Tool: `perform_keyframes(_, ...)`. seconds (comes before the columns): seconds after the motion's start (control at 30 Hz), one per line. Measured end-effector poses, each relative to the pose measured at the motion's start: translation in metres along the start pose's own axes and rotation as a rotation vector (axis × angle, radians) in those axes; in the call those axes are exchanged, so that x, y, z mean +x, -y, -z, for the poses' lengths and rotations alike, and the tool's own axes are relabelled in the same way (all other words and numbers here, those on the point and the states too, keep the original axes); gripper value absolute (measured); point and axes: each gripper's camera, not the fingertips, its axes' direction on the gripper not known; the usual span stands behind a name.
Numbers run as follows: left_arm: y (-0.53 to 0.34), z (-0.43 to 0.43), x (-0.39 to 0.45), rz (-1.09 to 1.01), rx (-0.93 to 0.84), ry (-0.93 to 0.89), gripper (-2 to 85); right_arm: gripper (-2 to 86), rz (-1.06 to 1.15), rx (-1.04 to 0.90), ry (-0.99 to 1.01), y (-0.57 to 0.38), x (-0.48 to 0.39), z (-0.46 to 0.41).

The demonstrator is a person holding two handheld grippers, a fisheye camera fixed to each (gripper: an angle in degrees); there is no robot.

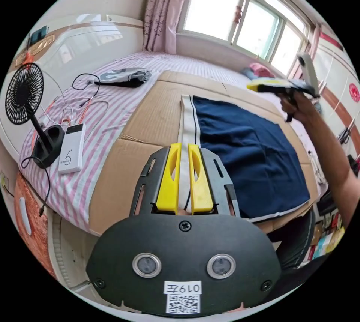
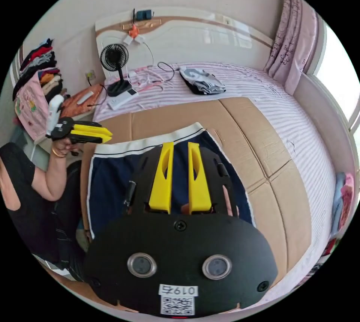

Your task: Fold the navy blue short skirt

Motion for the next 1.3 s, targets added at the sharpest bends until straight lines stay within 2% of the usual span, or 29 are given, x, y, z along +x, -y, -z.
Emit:
perform_keyframes(0.1,-0.003,0.005,-0.014,-0.061,-0.073,0.028,1.6,7.3,0.031,-0.102,0.019,0.056,0.06,-0.076)
perform_keyframes(0.3,-0.014,0.021,-0.039,-0.124,0.004,-0.129,3.7,7.5,0.024,-0.224,0.088,0.111,0.153,-0.193)
perform_keyframes(0.5,-0.003,-0.02,-0.037,-0.147,-0.14,-0.067,6.3,10.7,0.045,-0.292,0.086,0.141,0.206,-0.264)
perform_keyframes(0.67,-0.005,-0.021,-0.022,-0.239,-0.115,-0.107,3.0,7.7,0.062,-0.322,0.18,0.157,0.241,-0.295)
perform_keyframes(0.83,-0.005,-0.017,-0.003,-0.294,-0.111,-0.049,1.8,3.9,0.158,-0.322,0.038,0.165,0.24,-0.309)
perform_keyframes(0.9,-0.006,-0.016,0.006,-0.319,-0.115,-0.019,1.7,2.0,0.206,-0.298,-0.084,0.173,0.234,-0.311)
perform_keyframes(1.0,-0.008,-0.016,0.025,-0.365,-0.126,0.043,1.8,0.1,0.202,-0.251,-0.181,0.184,0.237,-0.318)
perform_keyframes(1.17,-0.01,-0.016,0.043,-0.369,-0.126,0.086,1.9,-0.6,0.188,-0.265,-0.244,0.197,0.255,-0.357)
perform_keyframes(1.3,-0.012,-0.015,0.053,-0.355,-0.111,0.093,1.5,0.1,0.122,-0.281,-0.202,0.201,0.282,-0.388)
